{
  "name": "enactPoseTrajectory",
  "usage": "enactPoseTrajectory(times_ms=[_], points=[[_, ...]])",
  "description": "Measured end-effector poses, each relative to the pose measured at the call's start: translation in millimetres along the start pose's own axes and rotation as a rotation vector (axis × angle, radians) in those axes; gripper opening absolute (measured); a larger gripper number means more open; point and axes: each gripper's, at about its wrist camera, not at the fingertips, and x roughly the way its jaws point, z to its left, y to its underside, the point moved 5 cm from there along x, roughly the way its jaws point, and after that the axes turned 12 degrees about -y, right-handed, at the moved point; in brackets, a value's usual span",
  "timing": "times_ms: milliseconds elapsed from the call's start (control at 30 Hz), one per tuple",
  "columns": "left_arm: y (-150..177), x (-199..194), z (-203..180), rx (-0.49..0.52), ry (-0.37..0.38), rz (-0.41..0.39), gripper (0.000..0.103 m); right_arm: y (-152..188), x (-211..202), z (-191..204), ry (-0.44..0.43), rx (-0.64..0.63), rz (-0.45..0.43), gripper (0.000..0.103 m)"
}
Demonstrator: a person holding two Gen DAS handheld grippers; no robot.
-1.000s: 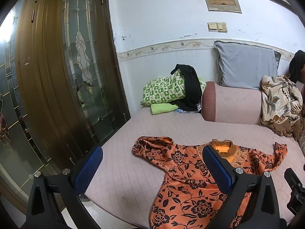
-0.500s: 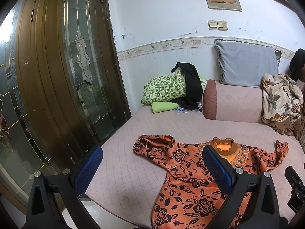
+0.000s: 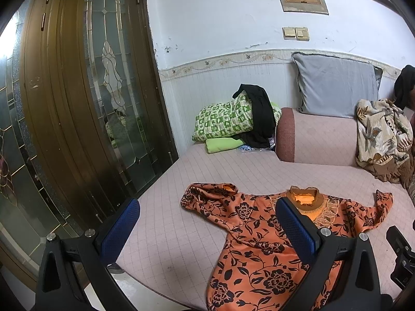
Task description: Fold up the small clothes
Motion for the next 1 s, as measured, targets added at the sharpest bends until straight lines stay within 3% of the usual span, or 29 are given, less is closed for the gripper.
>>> enactPoseTrajectory(times_ms=[1000], points=[[7.9, 49.8, -32.6, 0.048, 0.001, 0.060, 0.103, 11.8, 47.5, -26.7, 0.032, 0.057, 0.077, 0.103]])
